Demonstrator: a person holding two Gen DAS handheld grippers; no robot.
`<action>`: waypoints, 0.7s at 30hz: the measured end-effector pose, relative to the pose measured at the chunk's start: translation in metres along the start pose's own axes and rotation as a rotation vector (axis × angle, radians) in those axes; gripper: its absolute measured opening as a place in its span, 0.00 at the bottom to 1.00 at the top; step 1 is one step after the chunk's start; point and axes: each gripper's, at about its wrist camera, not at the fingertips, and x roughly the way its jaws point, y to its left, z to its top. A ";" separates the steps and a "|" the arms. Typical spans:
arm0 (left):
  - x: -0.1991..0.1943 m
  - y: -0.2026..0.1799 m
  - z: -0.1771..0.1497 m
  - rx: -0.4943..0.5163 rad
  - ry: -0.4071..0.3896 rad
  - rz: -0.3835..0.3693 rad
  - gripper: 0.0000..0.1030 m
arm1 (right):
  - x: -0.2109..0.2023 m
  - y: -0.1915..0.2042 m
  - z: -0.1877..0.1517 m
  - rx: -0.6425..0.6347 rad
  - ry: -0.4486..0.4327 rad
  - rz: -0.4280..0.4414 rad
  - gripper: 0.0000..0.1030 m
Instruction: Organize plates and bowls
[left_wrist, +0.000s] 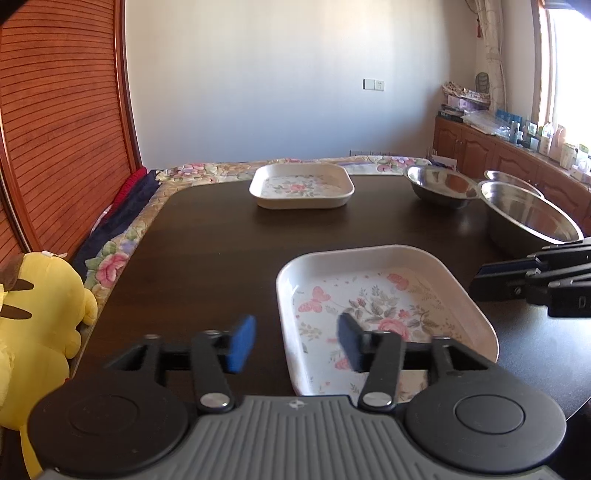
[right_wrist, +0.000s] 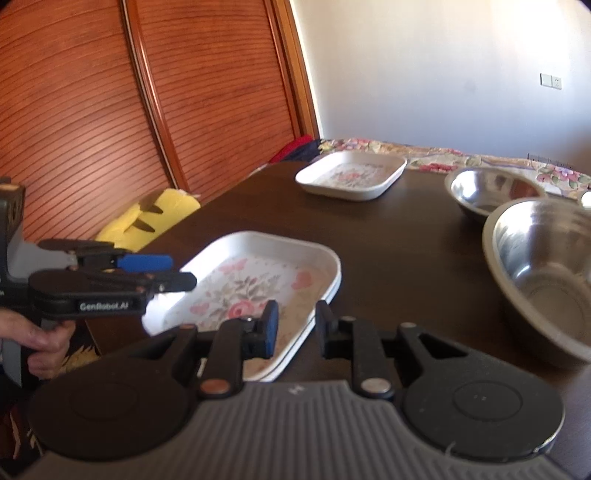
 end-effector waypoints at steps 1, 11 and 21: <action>-0.002 0.001 0.001 -0.002 -0.009 0.004 0.74 | -0.002 -0.001 0.002 0.000 -0.009 -0.001 0.26; -0.007 0.008 0.016 -0.010 -0.017 0.027 1.00 | -0.012 -0.008 0.027 -0.006 -0.089 -0.040 0.69; -0.001 -0.003 0.017 0.058 0.025 0.086 1.00 | -0.012 -0.015 0.035 -0.003 -0.125 -0.074 1.00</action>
